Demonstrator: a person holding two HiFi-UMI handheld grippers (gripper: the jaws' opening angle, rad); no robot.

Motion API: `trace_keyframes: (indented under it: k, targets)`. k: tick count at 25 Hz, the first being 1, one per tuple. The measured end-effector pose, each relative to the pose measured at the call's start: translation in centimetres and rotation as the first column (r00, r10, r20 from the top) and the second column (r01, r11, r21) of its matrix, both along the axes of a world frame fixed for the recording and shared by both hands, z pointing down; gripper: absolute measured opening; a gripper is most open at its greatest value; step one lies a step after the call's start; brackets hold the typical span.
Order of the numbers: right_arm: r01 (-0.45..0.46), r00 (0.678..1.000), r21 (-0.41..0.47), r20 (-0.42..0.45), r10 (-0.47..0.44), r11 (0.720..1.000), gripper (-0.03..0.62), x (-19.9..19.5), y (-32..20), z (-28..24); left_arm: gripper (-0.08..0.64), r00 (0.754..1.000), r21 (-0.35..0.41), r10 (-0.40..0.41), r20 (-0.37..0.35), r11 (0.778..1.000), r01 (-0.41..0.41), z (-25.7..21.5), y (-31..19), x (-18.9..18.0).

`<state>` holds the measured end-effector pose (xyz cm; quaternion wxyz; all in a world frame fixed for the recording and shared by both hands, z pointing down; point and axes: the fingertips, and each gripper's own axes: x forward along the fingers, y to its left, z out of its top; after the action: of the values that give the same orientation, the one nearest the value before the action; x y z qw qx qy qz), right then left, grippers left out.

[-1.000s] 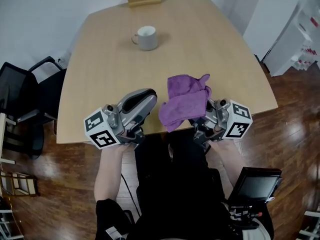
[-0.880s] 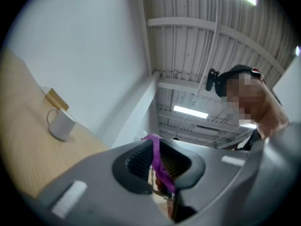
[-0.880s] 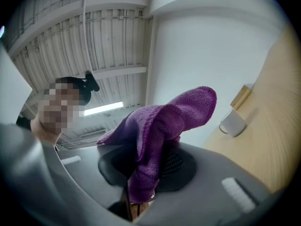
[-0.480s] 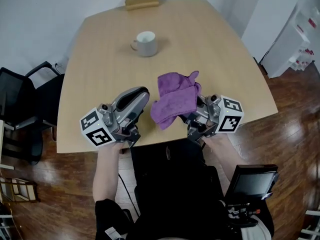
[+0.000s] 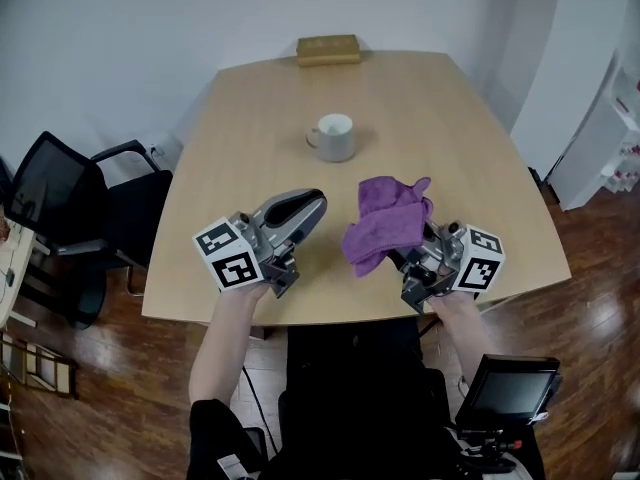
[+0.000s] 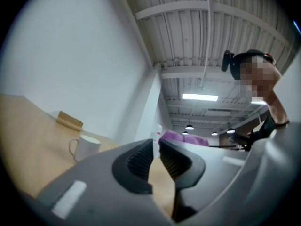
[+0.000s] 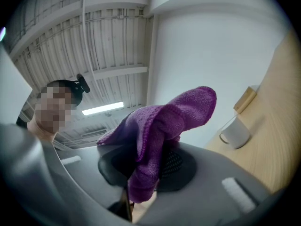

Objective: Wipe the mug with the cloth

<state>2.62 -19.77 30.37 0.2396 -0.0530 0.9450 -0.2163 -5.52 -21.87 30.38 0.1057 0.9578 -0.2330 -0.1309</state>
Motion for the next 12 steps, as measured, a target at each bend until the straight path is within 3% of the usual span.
trace_keyframes:
  k: [3,6,12]
  targets:
    - [-0.016,1.0,-0.016,-0.014,0.016,1.0,0.087,0.2,-0.3,0.3,0.055,0.99,0.009,-0.068,0.124,0.998,0.067,1.4,-3.2,-1.8]
    - [-0.031,0.999,-0.023,-0.02,0.031,0.999,0.087,0.5,-0.7,0.8,0.089,0.959,0.027,-0.151,0.24,0.989,0.148,2.8,-6.9,-3.8]
    - [0.018,1.0,-0.073,-0.025,-0.019,0.997,0.087,0.0,-1.6,2.3,0.169,0.902,0.056,-0.279,0.33,0.959,0.277,5.8,-12.7,-7.1]
